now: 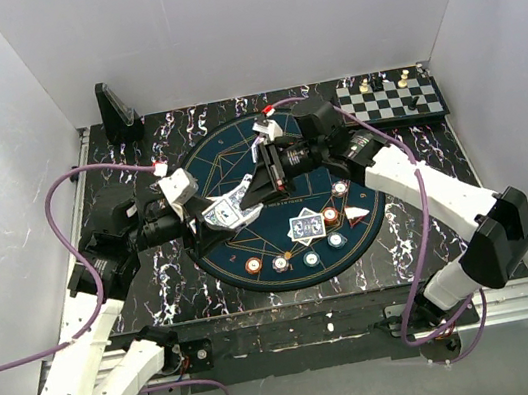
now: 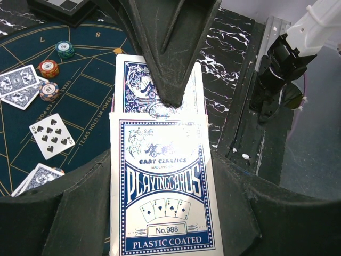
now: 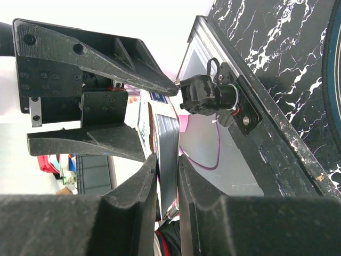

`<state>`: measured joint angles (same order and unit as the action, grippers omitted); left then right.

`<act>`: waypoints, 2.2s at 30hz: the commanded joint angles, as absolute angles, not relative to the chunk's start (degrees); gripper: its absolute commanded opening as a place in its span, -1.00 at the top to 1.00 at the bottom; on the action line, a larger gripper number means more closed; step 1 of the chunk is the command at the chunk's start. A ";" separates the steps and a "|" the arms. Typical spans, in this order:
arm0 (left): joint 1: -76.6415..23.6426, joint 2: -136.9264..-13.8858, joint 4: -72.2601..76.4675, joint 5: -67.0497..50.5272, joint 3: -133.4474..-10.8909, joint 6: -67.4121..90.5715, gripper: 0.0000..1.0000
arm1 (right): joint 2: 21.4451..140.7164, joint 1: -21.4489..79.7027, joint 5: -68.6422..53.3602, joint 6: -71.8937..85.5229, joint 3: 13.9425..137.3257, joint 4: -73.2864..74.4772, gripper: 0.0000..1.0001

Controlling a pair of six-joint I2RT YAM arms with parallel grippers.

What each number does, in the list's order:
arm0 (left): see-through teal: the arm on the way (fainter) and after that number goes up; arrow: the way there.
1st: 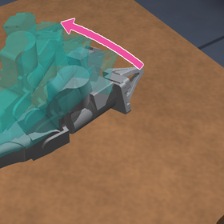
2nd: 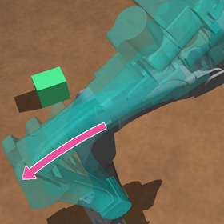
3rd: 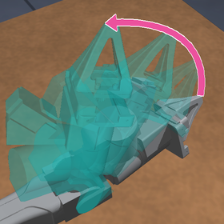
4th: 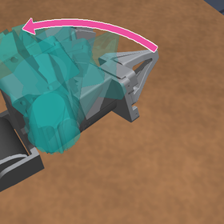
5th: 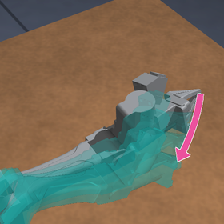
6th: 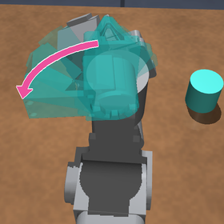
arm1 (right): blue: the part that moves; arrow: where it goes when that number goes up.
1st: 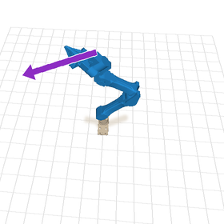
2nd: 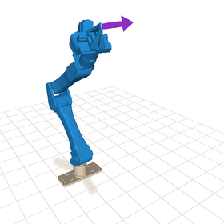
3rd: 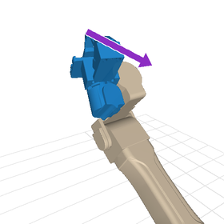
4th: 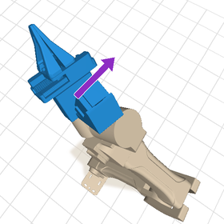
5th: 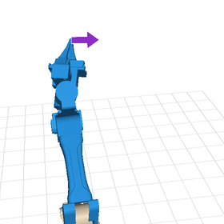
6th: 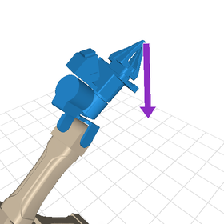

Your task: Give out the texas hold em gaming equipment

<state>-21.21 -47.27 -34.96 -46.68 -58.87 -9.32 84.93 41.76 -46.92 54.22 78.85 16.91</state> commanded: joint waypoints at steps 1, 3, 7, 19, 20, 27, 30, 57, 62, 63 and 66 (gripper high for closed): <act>-20.83 -45.79 -33.93 -47.46 -60.21 -8.70 1.00 | 82.79 39.20 -45.70 52.91 77.96 17.93 0.53; -20.83 -45.70 -33.93 -47.46 -60.21 -8.70 1.00 | 82.53 39.02 -45.79 52.91 77.44 17.93 0.41; -20.83 -45.79 -33.75 -47.46 -60.29 -8.53 1.00 | 82.27 39.20 -46.84 55.45 75.77 14.17 -0.21; -20.83 -46.49 -33.22 -47.64 -60.38 -8.35 1.00 | 86.04 45.17 -48.60 63.19 76.20 0.98 -0.53; -20.92 -46.49 -33.22 -47.46 -60.29 -8.44 1.00 | 86.13 45.52 -48.60 63.72 76.11 0.53 -0.46; -20.83 -47.37 -33.22 -47.37 -60.20 -10.10 0.96 | 86.57 45.97 -48.34 64.95 76.11 0.61 0.46; -20.83 -48.07 -35.06 -47.99 -60.73 -13.09 0.60 | 86.57 45.97 -47.99 64.95 76.55 0.96 0.60; -25.22 -49.92 -40.96 -43.16 -61.96 -29.09 -0.30 | 88.68 46.58 -45.88 65.13 78.83 5.18 0.72; -25.49 -49.75 -41.40 -42.98 -61.88 -29.09 -0.07 | 89.12 46.93 -45.70 65.04 79.45 5.89 0.72; -25.49 -49.75 -41.40 -43.15 -61.87 -29.00 -0.03 | 89.03 46.93 -45.62 65.13 79.54 5.89 0.69; -25.49 -49.57 -41.57 -43.15 -61.79 -28.83 0.16 | 88.77 46.93 -45.53 64.60 79.45 6.76 0.17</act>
<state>-24.62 -50.17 -40.80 -42.11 -59.94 -27.70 89.17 46.48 -45.41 64.36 76.09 7.57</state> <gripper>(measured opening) 0.682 0.284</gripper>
